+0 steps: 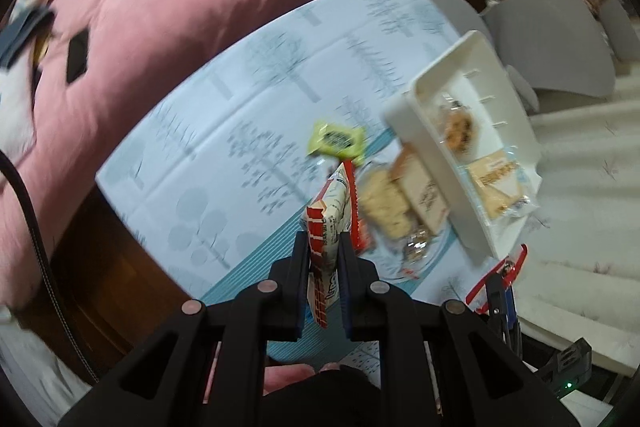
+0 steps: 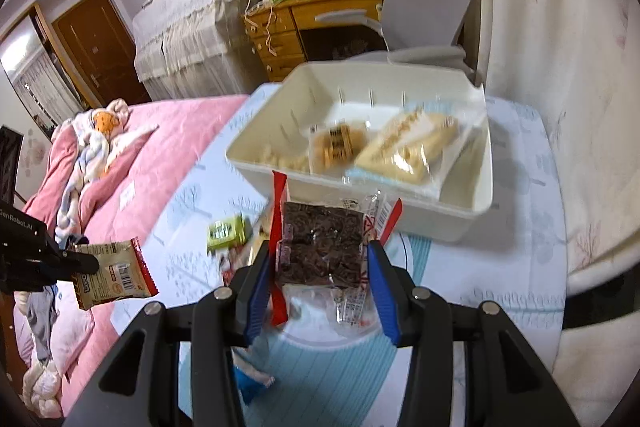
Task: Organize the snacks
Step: 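Lift both held snacks and carry them toward the white tray, then lower both held snacks into the white tray and open both grippers, then withdraw both grippers from the tray toward the snacks on the plate, then grasp the red snack pack with the left gripper while the right grasps the blue wrapped snack, then carry both held snacks up and over the white tray, then release the red pack and blue snack into the tray, opening both grippers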
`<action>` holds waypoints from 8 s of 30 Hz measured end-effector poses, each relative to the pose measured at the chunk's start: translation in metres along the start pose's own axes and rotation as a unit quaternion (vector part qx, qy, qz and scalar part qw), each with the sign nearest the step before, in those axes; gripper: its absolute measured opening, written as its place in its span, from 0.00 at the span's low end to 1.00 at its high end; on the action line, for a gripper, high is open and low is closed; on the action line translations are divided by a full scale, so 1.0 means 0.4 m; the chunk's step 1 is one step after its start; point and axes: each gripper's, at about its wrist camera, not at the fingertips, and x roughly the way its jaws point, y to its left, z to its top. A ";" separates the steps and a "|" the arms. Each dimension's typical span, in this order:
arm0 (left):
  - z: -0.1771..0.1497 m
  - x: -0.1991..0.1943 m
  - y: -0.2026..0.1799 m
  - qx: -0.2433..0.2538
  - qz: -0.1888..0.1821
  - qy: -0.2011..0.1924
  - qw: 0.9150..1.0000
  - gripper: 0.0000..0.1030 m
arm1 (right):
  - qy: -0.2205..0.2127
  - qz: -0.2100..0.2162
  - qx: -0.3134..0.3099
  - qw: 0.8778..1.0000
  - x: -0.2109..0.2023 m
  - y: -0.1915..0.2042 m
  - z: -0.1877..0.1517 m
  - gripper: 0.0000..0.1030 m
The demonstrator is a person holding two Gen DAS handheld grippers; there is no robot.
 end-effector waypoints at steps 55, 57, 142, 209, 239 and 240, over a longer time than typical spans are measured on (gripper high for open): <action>-0.006 -0.016 -0.195 0.251 -0.054 -0.117 0.959 0.73 | -0.071 -0.041 0.075 0.994 -0.042 -0.094 0.066 0.70; -0.036 -0.020 -0.166 0.244 -0.050 -0.117 0.961 0.73 | -0.065 -0.033 0.076 0.994 -0.053 -0.093 0.043 0.70; -0.164 0.529 -0.275 0.551 0.031 0.117 0.826 0.47 | 0.009 -0.122 0.178 0.976 0.205 0.270 -0.459 0.65; 0.126 0.072 -0.510 0.321 -0.148 -0.107 0.929 0.39 | -0.118 -0.071 0.090 0.986 -0.040 -0.214 0.163 0.21; 0.126 0.131 -0.264 0.218 -0.052 -0.060 0.973 0.65 | -0.035 -0.021 0.145 0.989 0.024 -0.215 0.122 0.61; 0.129 0.134 -0.250 0.210 -0.050 -0.057 0.975 0.65 | -0.033 -0.022 0.143 0.989 0.026 -0.211 0.121 0.61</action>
